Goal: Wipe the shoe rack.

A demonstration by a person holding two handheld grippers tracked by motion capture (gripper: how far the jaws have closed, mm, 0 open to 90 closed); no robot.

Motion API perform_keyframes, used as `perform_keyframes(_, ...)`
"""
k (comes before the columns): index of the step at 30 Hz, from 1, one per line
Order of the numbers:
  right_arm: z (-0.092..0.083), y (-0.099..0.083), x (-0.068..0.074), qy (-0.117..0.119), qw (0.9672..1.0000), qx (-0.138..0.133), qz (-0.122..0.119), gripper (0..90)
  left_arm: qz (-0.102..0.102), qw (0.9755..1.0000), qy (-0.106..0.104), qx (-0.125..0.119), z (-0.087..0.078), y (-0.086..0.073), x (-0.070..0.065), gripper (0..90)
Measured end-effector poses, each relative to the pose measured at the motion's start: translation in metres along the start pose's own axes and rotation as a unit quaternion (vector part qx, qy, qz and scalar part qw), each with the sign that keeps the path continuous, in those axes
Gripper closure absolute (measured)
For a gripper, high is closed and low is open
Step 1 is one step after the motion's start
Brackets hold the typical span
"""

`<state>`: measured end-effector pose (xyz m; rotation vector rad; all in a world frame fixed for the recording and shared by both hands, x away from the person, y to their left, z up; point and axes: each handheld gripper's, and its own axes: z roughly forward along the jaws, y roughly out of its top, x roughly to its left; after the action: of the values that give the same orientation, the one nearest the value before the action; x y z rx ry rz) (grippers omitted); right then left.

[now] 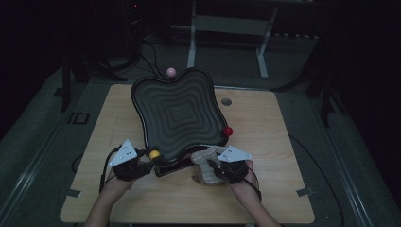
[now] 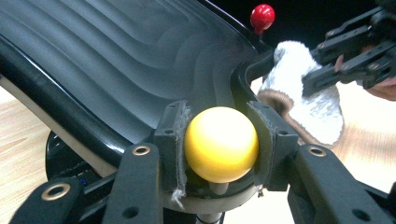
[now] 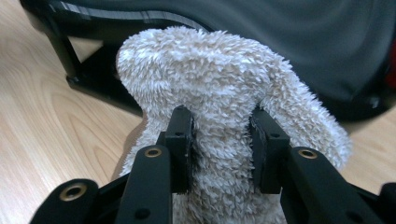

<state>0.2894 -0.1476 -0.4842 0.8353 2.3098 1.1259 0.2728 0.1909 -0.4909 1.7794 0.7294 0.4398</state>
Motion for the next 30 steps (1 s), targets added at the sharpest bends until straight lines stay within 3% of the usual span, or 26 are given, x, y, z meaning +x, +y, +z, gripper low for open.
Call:
perform_keyframes(3, 0.003, 0.001, 0.000, -0.001, 1.0000, 0.000, -0.002, 64.9, 0.000, 1.0000, -0.002, 0.000, 0.000, 0.000, 0.000, 59.5)
perform_keyframes(5, 0.013, -0.005, 0.000, 0.008, 0.9998, 0.018, 0.008, 64.9, -0.001, 1.0000, -0.003, 0.000, 0.000, 0.000, 0.000, 59.6)
perform_keyframes(7, 0.014, -0.004, 0.003, 0.011, 0.9997, 0.022, 0.001, 64.8, -0.001, 1.0000, -0.004, 0.000, 0.000, 0.000, 0.000, 59.6)
perform_keyframes(12, 0.010, 0.007, 0.007, 0.015, 0.9998, 0.005, -0.007, 64.8, -0.002, 1.0000, -0.007, 0.000, -0.001, 0.000, 0.001, 59.5)
perform_keyframes(17, 0.023, 0.002, 0.006, 0.020, 0.9995, 0.023, 0.000, 64.9, -0.006, 0.9999, -0.013, -0.001, -0.001, -0.001, 0.002, 59.6)
perform_keyframes(23, 0.020, 0.014, 0.012, 0.023, 0.9996, 0.009, -0.015, 64.9, -0.005, 0.9999, -0.015, 0.000, -0.001, -0.001, 0.002, 59.6)
perform_keyframes(26, 0.023, 0.012, 0.011, 0.025, 0.9996, 0.011, -0.011, 65.0, -0.005, 0.9999, -0.015, -0.001, -0.001, -0.001, 0.002, 59.6)
perform_keyframes(27, 0.029, 0.009, 0.011, 0.034, 0.9991, 0.025, -0.004, 65.0, -0.005, 0.9999, -0.015, -0.001, -0.001, -0.001, 0.002, 59.6)
perform_keyframes(30, 0.025, 0.016, 0.016, 0.041, 0.9990, 0.017, -0.009, 65.0, -0.004, 0.9999, -0.016, -0.003, -0.001, -0.001, 0.003, 59.6)
